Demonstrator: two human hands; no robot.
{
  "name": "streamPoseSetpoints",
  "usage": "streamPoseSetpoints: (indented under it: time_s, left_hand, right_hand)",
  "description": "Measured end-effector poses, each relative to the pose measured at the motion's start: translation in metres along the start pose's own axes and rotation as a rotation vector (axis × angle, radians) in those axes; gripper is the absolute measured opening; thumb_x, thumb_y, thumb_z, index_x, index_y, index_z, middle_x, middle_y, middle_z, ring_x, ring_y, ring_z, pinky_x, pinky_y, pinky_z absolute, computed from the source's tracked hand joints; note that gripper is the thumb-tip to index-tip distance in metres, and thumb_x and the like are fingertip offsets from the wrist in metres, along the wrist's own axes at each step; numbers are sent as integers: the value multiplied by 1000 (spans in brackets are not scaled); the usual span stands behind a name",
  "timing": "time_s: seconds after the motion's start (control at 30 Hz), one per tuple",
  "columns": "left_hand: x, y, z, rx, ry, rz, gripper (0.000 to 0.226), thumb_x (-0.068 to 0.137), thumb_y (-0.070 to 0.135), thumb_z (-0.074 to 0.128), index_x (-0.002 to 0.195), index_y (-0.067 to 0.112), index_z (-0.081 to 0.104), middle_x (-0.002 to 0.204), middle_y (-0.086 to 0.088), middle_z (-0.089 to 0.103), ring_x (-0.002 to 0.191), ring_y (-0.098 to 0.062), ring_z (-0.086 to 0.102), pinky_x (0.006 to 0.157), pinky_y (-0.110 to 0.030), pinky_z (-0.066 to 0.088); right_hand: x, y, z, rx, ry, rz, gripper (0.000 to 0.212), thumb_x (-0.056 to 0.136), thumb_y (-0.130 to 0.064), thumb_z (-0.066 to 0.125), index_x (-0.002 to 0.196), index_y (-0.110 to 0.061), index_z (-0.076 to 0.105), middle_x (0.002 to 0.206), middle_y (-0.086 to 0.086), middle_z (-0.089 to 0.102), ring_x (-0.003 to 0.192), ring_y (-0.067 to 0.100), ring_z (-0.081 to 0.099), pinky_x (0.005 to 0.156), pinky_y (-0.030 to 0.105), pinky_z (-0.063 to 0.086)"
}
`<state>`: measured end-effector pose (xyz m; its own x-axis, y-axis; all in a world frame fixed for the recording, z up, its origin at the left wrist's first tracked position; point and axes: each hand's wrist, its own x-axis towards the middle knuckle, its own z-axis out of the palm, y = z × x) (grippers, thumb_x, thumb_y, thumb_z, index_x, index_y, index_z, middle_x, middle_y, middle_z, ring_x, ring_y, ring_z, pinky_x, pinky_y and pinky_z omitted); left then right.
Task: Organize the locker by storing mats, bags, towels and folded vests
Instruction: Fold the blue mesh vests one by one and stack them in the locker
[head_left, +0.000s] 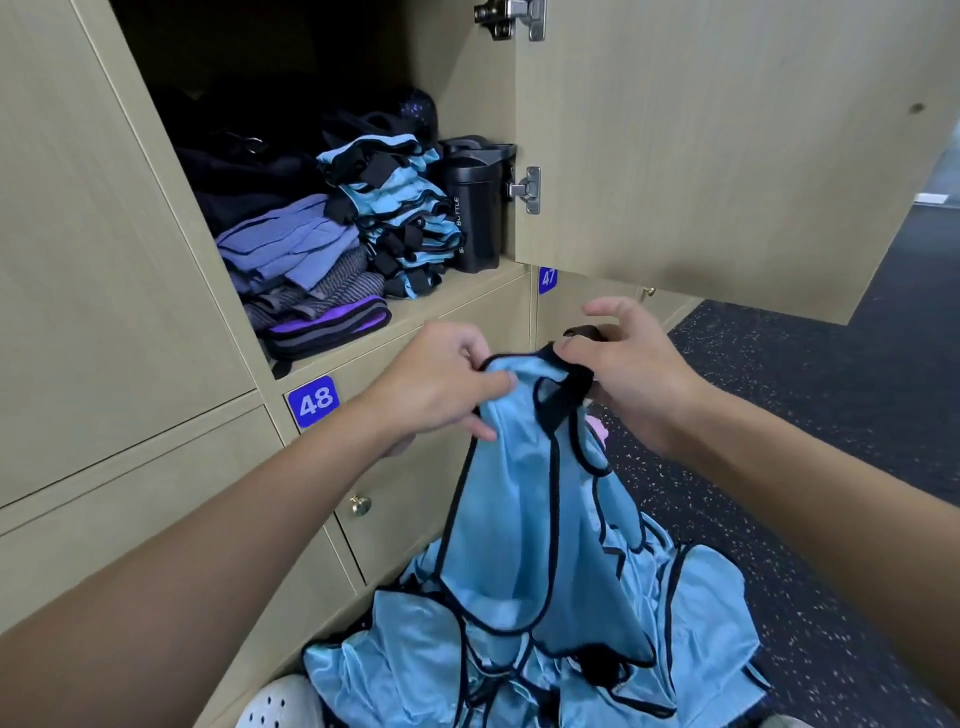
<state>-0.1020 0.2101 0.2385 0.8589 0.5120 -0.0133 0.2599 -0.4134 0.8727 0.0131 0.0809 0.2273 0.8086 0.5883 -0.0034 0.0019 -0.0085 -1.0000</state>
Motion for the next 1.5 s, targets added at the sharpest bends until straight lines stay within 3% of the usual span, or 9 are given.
streamPoseSetpoints:
  time_s: [0.17, 0.3, 0.7, 0.83, 0.97, 1.07, 1.2, 1.4, 1.5]
  left_hand:
    - [9, 22, -3, -311, 276, 32, 25, 89, 1, 69, 74, 6, 49, 87, -29, 66, 58, -24, 72, 62, -36, 63]
    - [16, 31, -4, -389, 398, 89, 26, 88, 0, 68, 75, 8, 48, 86, -17, 54, 60, -25, 73, 59, -32, 62]
    - [13, 36, -3, -501, 473, 156, 29, 88, 0, 71, 76, 9, 46, 83, -11, 40, 56, -14, 69, 59, -24, 60]
    - [14, 36, -8, -522, 483, 168, 34, 88, 0, 71, 69, 10, 44, 74, -7, 41, 59, -12, 69, 61, -25, 60]
    - [20, 27, -16, -532, 508, 151, 26, 88, 1, 71, 72, 6, 51, 75, -8, 47, 73, -17, 67, 69, -24, 60]
    - [22, 17, -22, -439, 405, 69, 7, 89, 4, 70, 93, -1, 66, 85, -8, 61, 85, -16, 65, 86, -30, 60]
    - [12, 11, -16, -181, 102, -33, 41, 91, 13, 69, 130, 11, 59, 112, -5, 66, 102, -18, 67, 95, -37, 56]
    - [-9, 11, -6, -20, -370, 21, 54, 86, 19, 75, 134, 26, 51, 116, -1, 71, 95, -9, 68, 95, -38, 55]
    - [-15, 7, 6, 15, -355, 76, 32, 84, 14, 78, 112, 21, 64, 102, -6, 75, 83, -13, 63, 93, -45, 53]
  right_hand:
    - [-3, 14, 2, -250, -8, -79, 62, 83, -35, 75, 133, -29, 40, 130, 3, 43, 113, 15, 52, 99, 34, 46]
    - [-11, 19, 11, -259, -63, -109, 59, 75, -43, 79, 117, -31, 39, 120, 3, 46, 96, 11, 54, 75, 26, 46]
    - [-31, 30, 35, -545, -11, -255, 43, 71, -40, 83, 71, -18, 46, 82, -1, 46, 67, 9, 41, 59, 23, 31]
    - [-22, 43, 29, -659, -67, -226, 29, 82, -13, 69, 58, -7, 54, 62, 1, 47, 61, 14, 40, 56, 28, 36]
    - [-13, 34, 22, -659, -53, -168, 27, 90, -19, 61, 65, -14, 52, 73, 8, 51, 63, 17, 41, 55, 24, 31]
    - [-12, 16, 15, -537, -186, -100, 26, 98, -22, 56, 79, -5, 54, 65, 5, 47, 58, 16, 39, 49, 23, 32]
    - [-3, -2, 11, -251, -63, -49, 23, 99, -26, 55, 84, -9, 55, 77, 14, 53, 73, 21, 50, 69, 34, 41]
    - [-9, -23, 1, 88, -52, 69, 31, 100, -15, 55, 70, -9, 50, 63, 5, 50, 62, 21, 53, 66, 36, 50]
    - [-9, -26, -1, 141, -42, 82, 27, 99, -11, 55, 72, -7, 54, 66, 7, 51, 63, 21, 53, 65, 35, 51]
